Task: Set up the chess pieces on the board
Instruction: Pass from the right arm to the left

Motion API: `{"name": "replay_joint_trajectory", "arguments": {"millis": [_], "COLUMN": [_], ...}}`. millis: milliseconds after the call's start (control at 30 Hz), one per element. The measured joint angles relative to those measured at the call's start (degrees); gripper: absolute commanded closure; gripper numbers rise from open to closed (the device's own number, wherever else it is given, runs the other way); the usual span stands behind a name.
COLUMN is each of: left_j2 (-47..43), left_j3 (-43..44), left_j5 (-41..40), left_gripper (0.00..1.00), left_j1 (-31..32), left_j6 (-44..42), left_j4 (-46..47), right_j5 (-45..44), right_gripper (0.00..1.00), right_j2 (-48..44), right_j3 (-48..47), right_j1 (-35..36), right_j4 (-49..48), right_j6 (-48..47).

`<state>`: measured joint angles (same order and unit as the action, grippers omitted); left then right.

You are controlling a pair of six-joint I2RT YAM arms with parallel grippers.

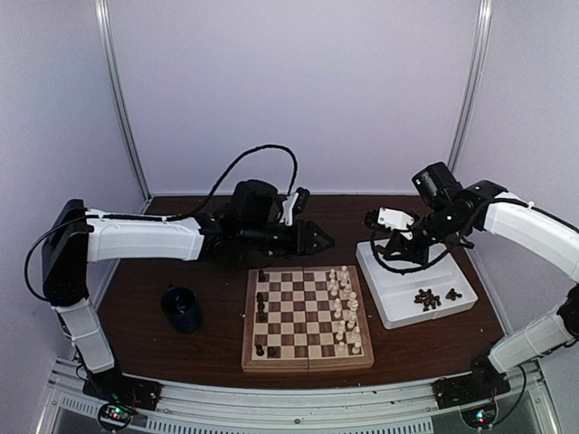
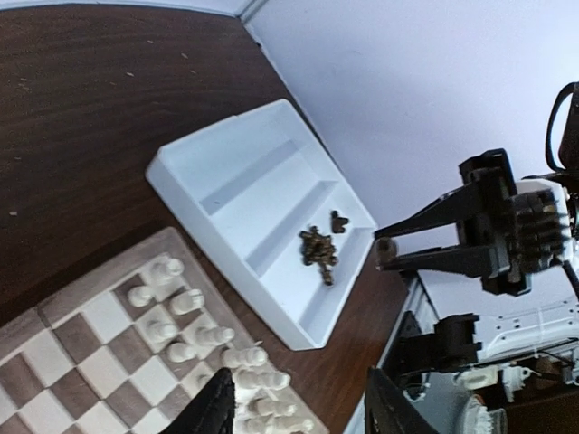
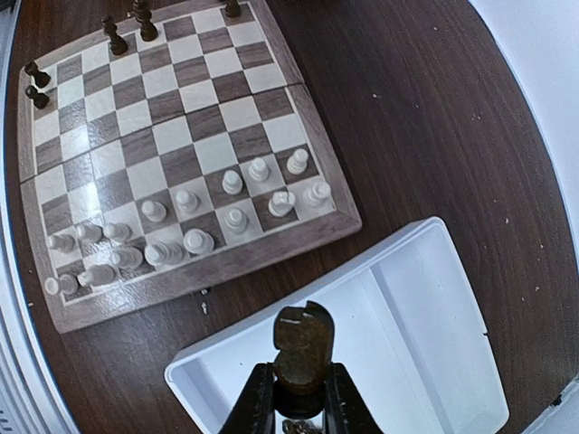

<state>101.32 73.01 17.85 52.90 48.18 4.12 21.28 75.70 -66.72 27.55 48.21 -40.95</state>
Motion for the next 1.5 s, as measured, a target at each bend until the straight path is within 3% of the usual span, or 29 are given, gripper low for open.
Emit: {"name": "replay_joint_trajectory", "arguments": {"millis": [333,667,833,967,1100,1300,1500], "left_j2": [7.08,10.49,11.30,11.30,11.32,11.32,11.32], "left_j3": [6.62,9.35,9.94,9.94,9.94,9.92,9.92], "left_j5": [6.80,7.87,7.87,7.61,7.17,6.54,6.10], "left_gripper": [0.53,0.65,0.62,0.77,0.79,0.95,1.00], "left_j1": [3.85,4.68,4.70,4.70,4.68,4.63,4.52], "left_j6": [8.15,11.61,12.15,12.46,12.76,13.07,13.25], "left_j4": [8.37,9.97,10.10,10.47,10.43,10.34,10.36], "right_j5": [2.80,3.28,4.28,4.52,4.70,4.66,4.46], "right_gripper": [0.91,0.91,0.91,0.92,0.92,0.92,0.89], "right_j2": [4.70,4.83,4.83,4.74,4.39,4.22,4.11], "right_j3": [-5.33,-6.29,-6.32,-6.32,-6.32,-6.32,-6.32], "right_j1": [5.09,7.02,8.59,8.85,8.85,8.85,8.85], "right_j4": [0.04,1.36,1.25,1.22,0.85,0.70,0.33], "right_j6": [5.22,6.86,6.88,6.91,7.15,8.17,8.76]}}
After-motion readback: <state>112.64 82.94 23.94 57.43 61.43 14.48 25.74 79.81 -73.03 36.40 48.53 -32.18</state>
